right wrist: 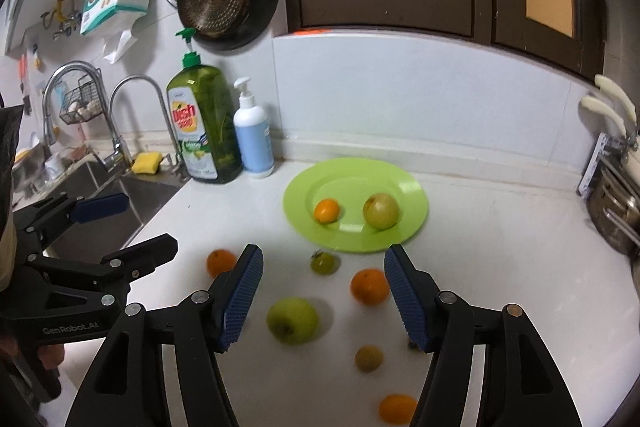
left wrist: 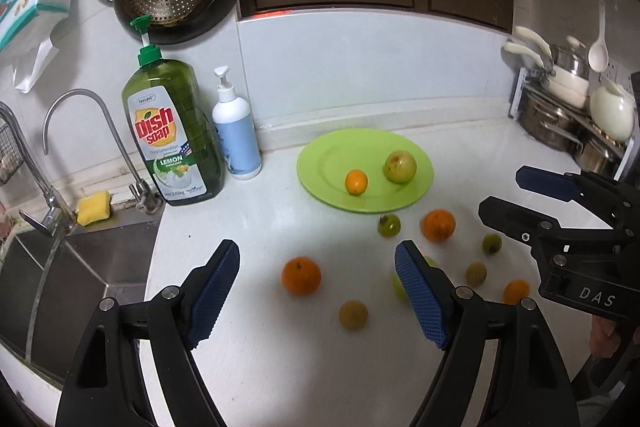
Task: Organize fruits
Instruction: 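Move both open tools back toward the remaining fruit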
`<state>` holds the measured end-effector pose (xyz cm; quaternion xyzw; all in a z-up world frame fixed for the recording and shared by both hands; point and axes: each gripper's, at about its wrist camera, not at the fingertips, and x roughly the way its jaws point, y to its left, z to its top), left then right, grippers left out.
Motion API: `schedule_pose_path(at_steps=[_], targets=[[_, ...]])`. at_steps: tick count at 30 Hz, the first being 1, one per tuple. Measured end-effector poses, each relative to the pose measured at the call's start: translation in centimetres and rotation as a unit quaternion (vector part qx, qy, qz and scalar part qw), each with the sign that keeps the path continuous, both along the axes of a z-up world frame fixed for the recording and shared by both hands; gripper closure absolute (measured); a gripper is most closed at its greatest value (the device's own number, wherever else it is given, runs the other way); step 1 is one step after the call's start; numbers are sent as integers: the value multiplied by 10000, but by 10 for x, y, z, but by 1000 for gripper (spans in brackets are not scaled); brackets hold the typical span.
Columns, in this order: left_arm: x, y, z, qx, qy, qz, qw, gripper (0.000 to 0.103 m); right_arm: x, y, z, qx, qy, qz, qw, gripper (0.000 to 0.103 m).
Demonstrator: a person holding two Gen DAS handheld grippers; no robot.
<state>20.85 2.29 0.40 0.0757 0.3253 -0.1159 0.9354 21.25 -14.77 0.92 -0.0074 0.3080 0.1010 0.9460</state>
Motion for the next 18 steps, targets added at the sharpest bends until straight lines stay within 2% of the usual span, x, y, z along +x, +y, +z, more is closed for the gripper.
schedule_pose_path(at_steps=[4,9,18], targets=[[-7,3,-10,79,12,-20,10000,23,-5,4,-13,-33,151,51,9999,39],[-20,2,-24,363,-187,-122,9991,23,-10,10,-29,-171,330,175,9992,39],[-21,0,-61,451,31,-640,9969,24,-9,23,-63,-409,782,519,9947,39]])
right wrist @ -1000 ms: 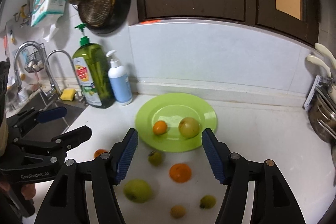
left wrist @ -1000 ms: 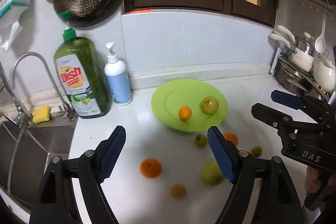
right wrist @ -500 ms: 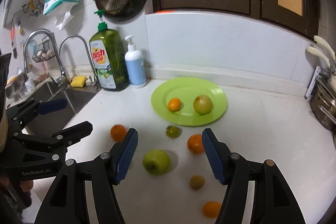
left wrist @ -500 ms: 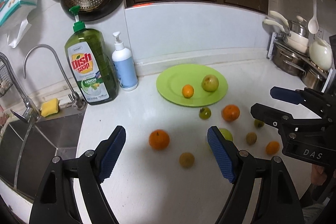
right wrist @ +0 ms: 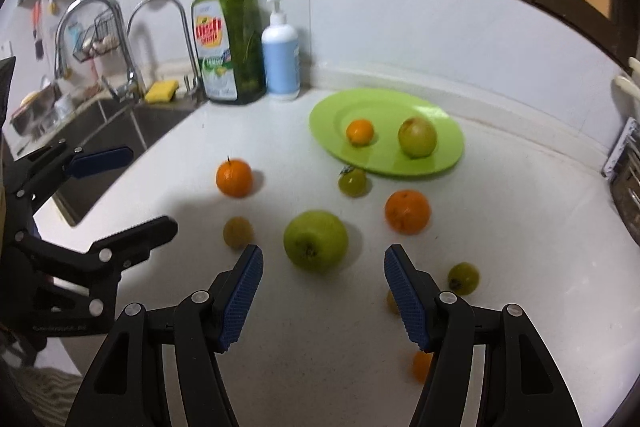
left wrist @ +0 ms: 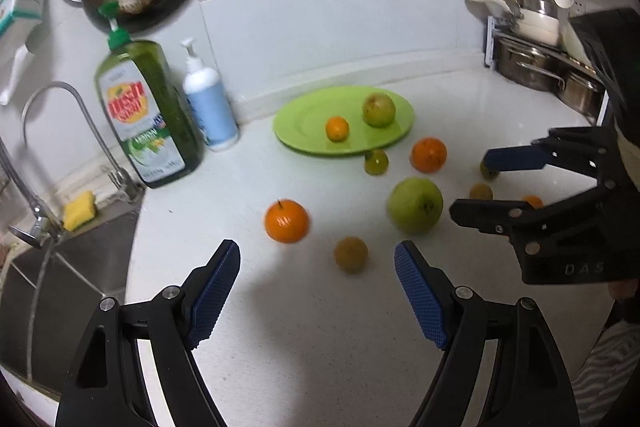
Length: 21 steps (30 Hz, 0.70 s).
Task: Organize fruits
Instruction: 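Move both open tools back toward the remaining fruit, then grasp the brown kiwi with the left tool while the right tool grasps the green apple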
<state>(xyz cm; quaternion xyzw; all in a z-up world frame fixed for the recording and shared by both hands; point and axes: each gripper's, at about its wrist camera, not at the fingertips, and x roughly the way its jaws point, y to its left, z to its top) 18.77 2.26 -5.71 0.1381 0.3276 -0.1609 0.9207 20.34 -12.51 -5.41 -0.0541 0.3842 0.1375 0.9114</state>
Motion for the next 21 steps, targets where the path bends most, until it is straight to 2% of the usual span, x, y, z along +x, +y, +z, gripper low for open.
schedule_pose_path(at_steps=[4,9,21], targets=[[7,-1,-12,7,127,-82,9999,26,12,3,-12,3,223,105,9997,39],[18,-3,-26,7,351,-197,9992,37,24,6,-24,-8,473,206,9987,39],[33,-11,-43,-168,663,-326,9971,47,40,11,-41,-37,773,290,9966,39]])
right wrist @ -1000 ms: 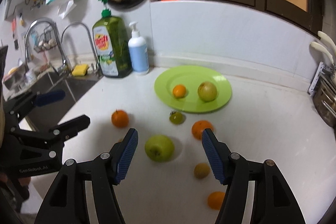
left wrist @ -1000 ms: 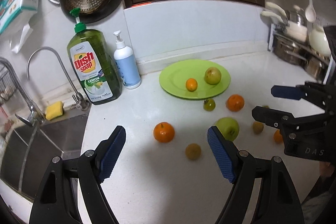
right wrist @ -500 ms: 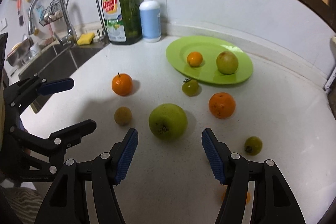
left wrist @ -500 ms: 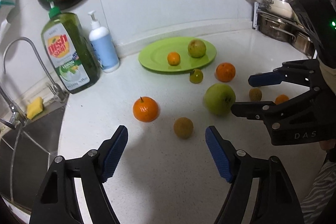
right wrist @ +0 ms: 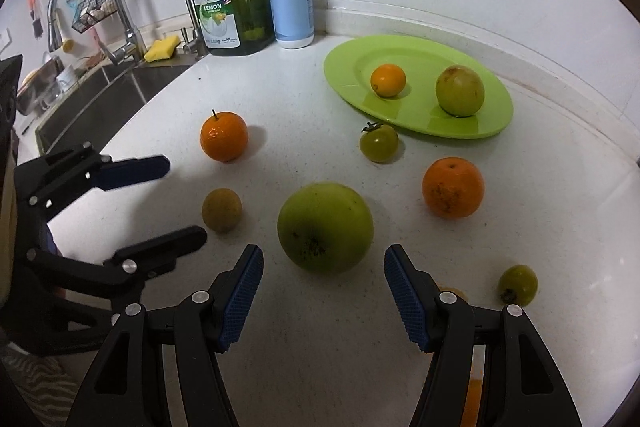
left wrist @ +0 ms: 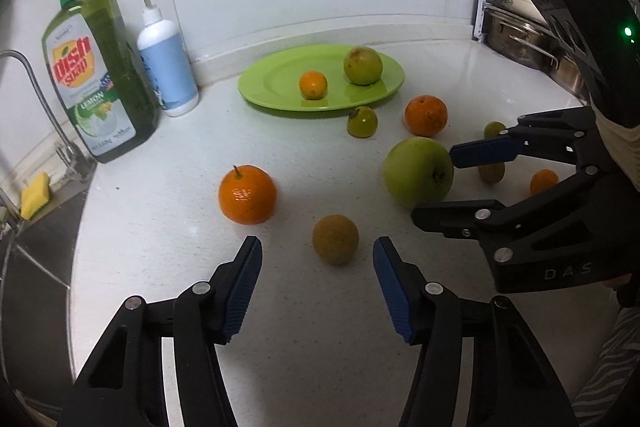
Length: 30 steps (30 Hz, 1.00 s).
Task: Organize fruits
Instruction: 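Grasp the brown kiwi with the left tool while the right tool grasps the green apple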
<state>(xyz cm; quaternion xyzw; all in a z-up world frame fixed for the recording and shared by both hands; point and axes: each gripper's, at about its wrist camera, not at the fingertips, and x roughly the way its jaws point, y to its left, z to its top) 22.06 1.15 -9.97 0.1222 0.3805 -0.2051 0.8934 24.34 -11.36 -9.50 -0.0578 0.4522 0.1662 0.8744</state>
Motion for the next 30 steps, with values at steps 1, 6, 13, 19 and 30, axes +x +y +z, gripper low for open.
schedule_pose_path(at_steps=[1,6,13,19,30], targets=[[0,-1,-1,-28,33,-3,10000,47,1,1,0,-18,-2,-5,10000,39],[6,-2,-5,-132,186,2,9997,53,6,2,-3,-52,21,-45,10000,39],[13,-5,-7,-157,299,-23,9994,60,7,2,-7,-55,62,-104,9999,40],[18,-5,-10,-232,429,27,9988,64,10,1,-9,-37,57,-141,9999,42],[24,-3,-13,-352,573,68,9977,75,11,6,-11,-33,61,-53,10000,52]])
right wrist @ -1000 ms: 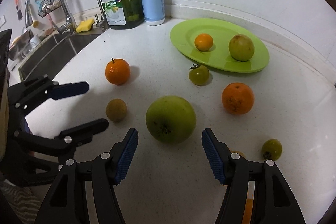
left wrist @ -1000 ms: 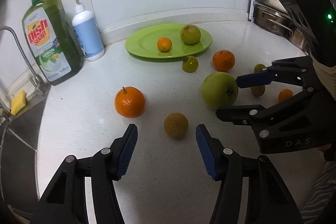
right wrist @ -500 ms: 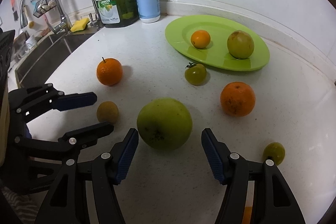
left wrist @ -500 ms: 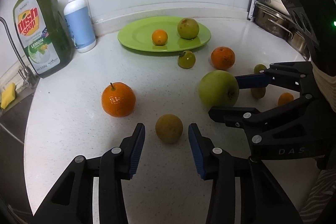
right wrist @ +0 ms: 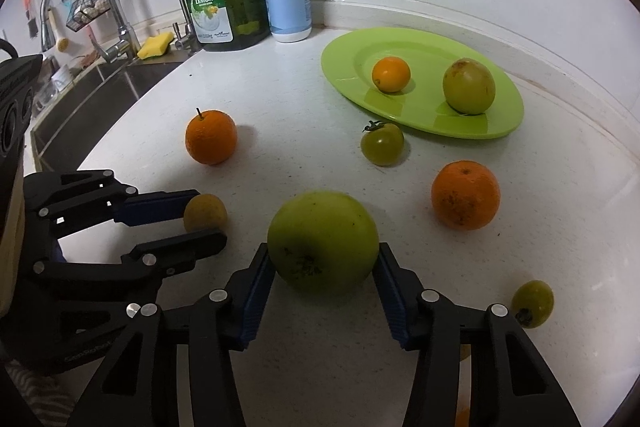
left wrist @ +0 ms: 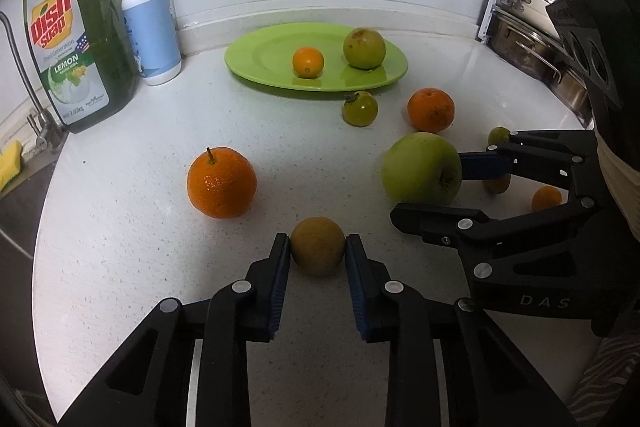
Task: Organize fruits
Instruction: 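Grasp the brown kiwi with the left tool while the right tool grasps the green apple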
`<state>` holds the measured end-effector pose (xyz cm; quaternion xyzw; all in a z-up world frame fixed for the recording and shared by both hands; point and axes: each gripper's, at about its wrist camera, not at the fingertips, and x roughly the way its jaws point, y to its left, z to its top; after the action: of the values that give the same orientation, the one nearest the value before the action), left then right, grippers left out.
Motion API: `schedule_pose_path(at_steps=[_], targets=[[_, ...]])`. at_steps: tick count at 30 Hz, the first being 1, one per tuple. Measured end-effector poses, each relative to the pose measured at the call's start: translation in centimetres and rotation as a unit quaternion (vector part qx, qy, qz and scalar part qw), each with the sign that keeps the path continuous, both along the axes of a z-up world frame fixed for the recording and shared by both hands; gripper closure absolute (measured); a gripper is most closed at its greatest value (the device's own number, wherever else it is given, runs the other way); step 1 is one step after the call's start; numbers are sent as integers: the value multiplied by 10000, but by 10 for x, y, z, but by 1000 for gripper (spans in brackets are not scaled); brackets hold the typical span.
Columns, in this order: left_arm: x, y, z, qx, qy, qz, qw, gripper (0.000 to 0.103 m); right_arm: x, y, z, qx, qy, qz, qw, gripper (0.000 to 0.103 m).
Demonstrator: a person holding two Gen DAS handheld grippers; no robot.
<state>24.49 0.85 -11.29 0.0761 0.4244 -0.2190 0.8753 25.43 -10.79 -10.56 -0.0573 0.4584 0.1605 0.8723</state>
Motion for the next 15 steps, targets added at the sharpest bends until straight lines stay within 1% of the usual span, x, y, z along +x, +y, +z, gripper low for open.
schedule_pose_path(at_steps=[15], targets=[[-7,3,18,-120,-183,92,9997,75,-3,-3,1,133,-6,-48,9999,53]])
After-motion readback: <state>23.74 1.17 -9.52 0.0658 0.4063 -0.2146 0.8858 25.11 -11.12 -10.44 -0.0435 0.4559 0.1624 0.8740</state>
